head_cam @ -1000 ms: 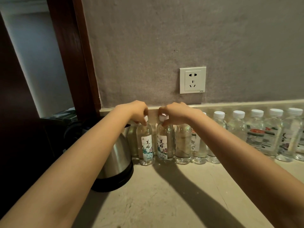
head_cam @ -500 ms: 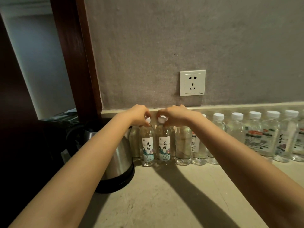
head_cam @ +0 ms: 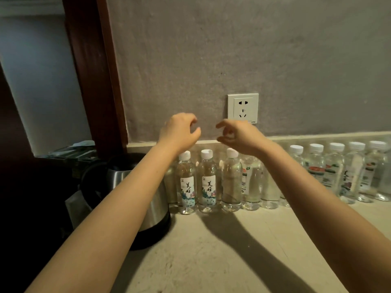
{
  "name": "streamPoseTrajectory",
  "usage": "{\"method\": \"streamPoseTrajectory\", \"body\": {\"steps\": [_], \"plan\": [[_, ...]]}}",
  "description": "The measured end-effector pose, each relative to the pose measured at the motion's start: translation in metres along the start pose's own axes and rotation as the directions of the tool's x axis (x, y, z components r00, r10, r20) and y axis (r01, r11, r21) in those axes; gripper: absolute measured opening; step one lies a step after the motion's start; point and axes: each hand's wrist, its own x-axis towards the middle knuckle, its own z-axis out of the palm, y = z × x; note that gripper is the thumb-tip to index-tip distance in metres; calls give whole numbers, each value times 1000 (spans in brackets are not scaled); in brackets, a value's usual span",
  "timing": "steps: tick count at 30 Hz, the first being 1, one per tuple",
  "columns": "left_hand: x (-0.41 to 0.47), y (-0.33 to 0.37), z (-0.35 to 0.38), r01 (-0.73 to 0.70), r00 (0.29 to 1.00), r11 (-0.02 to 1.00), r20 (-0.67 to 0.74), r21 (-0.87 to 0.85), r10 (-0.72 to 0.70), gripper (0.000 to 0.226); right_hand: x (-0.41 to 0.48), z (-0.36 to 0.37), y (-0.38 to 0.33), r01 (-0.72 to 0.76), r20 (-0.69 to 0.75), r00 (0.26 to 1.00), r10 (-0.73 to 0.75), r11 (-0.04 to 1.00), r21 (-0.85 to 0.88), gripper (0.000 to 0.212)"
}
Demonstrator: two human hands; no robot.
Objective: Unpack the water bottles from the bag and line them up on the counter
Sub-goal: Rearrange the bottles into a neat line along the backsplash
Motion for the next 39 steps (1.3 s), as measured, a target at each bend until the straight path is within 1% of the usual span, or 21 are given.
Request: {"method": "streamPoseTrajectory", "body": {"steps": [2, 4, 5, 7, 9, 10, 13, 14, 16, 18, 20, 22, 24, 27, 31, 34, 36, 39], "plan": [[7, 16, 2, -47, 994, 994, -102, -97, 37, 28, -4, -14, 9, -54, -45, 997, 56, 998, 43, 32], [11, 33, 10, -74, 992, 987, -110, -144, 58, 27, -11, -24, 19, -94, -63, 993, 97, 995, 42, 26], [12, 43, 16, -79, 995, 985, -78, -153, 67, 28, -15, -27, 26, -113, -58, 992, 115, 993, 27, 25], [10, 58, 33, -71, 996, 990, 48, -126, 78, 32, -24, -28, 39, -137, -15, 991, 136, 990, -39, 25], [7, 67, 52, -51, 979, 997, 194, -53, 60, 37, -32, -26, 51, -130, 48, 989, 137, 984, -122, 27], [6, 71, 61, -42, 970, 999, 240, -5, 42, 37, -35, -25, 59, -118, 77, 988, 132, 979, -164, 30], [7, 79, 80, -33, 964, 982, 267, 187, -19, 34, -36, -21, 80, -48, 111, 990, 87, 950, -309, 38], [9, 80, 84, -16, 960, 975, 274, 223, -47, 34, -34, -19, 84, -18, 122, 991, 63, 940, -341, 39], [14, 86, 92, 32, 938, 965, 324, 260, -118, 32, -32, -16, 93, 49, 171, 985, 17, 928, -370, 39], [19, 92, 95, 54, 899, 954, 402, 294, -175, 26, -28, -11, 99, 119, 219, 975, -36, 918, -378, 40], [22, 96, 93, 70, 846, 957, 492, 281, -206, 23, -25, -8, 102, 165, 259, 963, -75, 924, -346, 41], [25, 99, 91, 90, 809, 959, 542, 268, -227, 26, -20, -9, 105, 200, 305, 947, -102, 928, -313, 42], [24, 102, 89, 85, 803, 955, 548, 283, -234, 29, -17, -11, 106, 223, 339, 933, -121, 934, -280, 38], [22, 106, 90, 86, 806, 942, 533, 324, -257, 25, -13, -11, 108, 241, 354, 923, -148, 942, -235, 32], [20, 106, 92, 41, 836, 910, 485, 414, -258, 10, -8, -12, 106, 259, 369, 919, -139, 919, -298, 35], [21, 104, 90, -16, 859, 828, 431, 560, -275, 20, -7, -11, 103, 239, 316, 940, -125, 903, -356, 42], [21, 100, 90, -19, 867, 788, 403, 615, -293, 29, -8, -9, 102, 227, 281, 953, -115, 886, -405, 51], [21, 95, 89, -6, 860, 810, 416, 587, -295, 37, -8, -9, 103, 208, 264, 960, -96, 875, -437, 59]]}}
